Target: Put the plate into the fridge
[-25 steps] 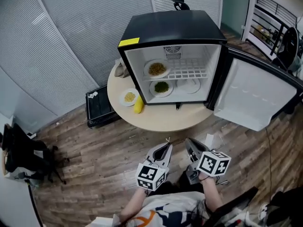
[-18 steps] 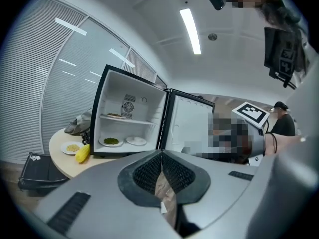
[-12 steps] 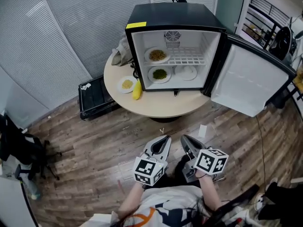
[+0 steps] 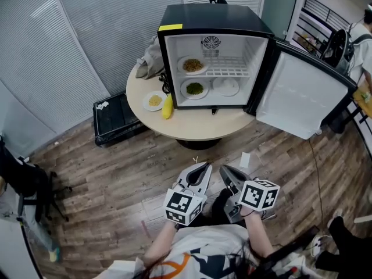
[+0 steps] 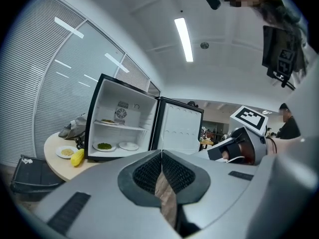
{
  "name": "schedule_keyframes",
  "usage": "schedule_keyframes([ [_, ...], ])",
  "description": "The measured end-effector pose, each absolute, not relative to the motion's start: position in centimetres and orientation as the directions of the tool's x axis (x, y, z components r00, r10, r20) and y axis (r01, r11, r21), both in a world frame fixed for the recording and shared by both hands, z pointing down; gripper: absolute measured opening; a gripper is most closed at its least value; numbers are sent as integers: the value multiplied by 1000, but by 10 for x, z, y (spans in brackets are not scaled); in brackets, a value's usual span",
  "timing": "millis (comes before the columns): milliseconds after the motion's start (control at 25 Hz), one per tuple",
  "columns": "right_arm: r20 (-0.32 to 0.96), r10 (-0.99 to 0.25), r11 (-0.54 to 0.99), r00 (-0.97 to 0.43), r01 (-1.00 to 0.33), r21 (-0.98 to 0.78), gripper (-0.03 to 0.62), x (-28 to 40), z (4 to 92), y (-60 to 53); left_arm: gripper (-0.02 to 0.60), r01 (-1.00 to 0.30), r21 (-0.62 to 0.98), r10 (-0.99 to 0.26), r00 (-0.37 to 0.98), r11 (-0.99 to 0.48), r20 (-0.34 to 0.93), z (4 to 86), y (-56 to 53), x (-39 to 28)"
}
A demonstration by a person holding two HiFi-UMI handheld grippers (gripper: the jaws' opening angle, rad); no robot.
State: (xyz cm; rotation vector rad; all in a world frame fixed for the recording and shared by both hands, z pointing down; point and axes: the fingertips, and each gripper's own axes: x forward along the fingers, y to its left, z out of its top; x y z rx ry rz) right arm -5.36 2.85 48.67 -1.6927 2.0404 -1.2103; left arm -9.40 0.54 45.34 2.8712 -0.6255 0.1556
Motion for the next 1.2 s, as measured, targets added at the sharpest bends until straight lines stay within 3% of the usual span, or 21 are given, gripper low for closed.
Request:
schedule_keyframes([
  [1200, 335, -908, -29, -251, -761, -648, 15, -49, 489, 22, 13, -424, 139, -411, 904, -895, 114, 445, 0, -108],
])
